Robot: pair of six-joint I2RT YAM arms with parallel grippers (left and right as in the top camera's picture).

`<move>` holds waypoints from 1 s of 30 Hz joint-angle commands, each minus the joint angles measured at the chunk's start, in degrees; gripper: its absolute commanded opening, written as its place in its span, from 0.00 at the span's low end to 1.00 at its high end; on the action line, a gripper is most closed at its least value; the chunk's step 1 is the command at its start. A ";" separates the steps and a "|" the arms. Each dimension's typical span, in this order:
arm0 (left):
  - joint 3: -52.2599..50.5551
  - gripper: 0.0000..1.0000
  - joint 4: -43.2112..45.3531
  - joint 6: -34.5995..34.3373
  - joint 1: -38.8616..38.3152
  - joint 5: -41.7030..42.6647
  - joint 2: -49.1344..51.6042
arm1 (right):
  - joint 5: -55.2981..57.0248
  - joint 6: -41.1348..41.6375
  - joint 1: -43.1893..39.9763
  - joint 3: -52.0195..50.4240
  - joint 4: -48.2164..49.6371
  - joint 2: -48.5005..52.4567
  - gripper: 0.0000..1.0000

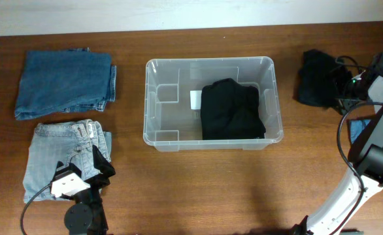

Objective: Pack container
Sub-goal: 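Grasp the black garment at top right with the right gripper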

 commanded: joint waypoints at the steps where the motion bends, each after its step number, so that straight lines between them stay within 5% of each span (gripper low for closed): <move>1: -0.07 0.99 -0.28 -0.11 0.28 -0.61 -0.33 | 0.17 0.48 0.87 -0.79 0.61 4.79 0.99; 8: -0.07 0.99 -0.28 -0.11 0.28 -0.61 -0.33 | 4.09 0.50 1.03 -1.31 0.68 5.84 0.95; 18: -0.07 0.99 -0.28 -0.11 0.28 -0.61 -0.33 | 5.40 1.14 1.01 -1.57 0.35 7.67 0.55; 30: -0.07 0.99 -0.28 -0.11 0.28 -0.61 -0.33 | 4.85 1.07 0.17 -1.09 -1.16 7.43 0.18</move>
